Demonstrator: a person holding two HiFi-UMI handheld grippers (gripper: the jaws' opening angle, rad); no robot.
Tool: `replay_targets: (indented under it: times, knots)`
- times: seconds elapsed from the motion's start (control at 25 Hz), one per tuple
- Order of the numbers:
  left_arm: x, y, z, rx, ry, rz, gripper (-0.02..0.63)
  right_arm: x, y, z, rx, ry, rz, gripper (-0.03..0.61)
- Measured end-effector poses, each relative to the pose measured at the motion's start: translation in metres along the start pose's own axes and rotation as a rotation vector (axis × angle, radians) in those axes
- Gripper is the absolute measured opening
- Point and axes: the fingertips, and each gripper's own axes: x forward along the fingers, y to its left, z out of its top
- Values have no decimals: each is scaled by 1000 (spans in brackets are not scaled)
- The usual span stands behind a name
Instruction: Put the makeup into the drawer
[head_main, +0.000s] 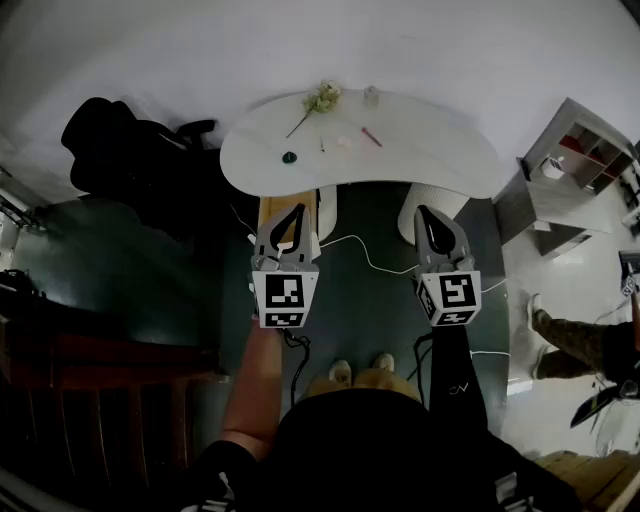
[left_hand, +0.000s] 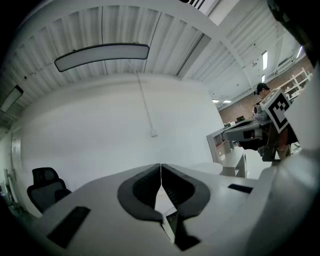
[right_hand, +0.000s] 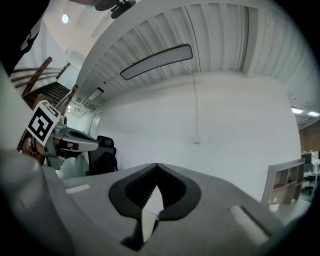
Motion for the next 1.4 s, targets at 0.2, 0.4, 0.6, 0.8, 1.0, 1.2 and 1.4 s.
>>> replay_targets:
  times: [0.2, 0.4, 0.6, 0.8, 1.0, 1.2, 1.4]
  knots:
    - [-4, 0, 2, -16, -1, -5, 11, -4, 4, 2, 1, -4, 0, 3]
    - [-10, -1, 3, -23, -12, -13, 11, -15, 7, 3, -2, -17, -10, 3]
    - [-8, -9, 0, -26, -4, -30, 11, -21, -2, 0, -9, -8, -38, 5]
    - [16, -18, 1, -59, -8, -57, 11, -6, -20, 0, -14, -27, -49, 3]
    - [60, -18, -2, -75, -3, -61, 11, 31, -47, -9, 0, -39, -42, 5]
    - [125, -18, -6, -96, 6, -47, 11, 87, -91, -15, 13, -65, -25, 5]
    - [194, -17, -2, -90, 21, -17, 9, 148, -139, -20, 32, -75, 7, 5]
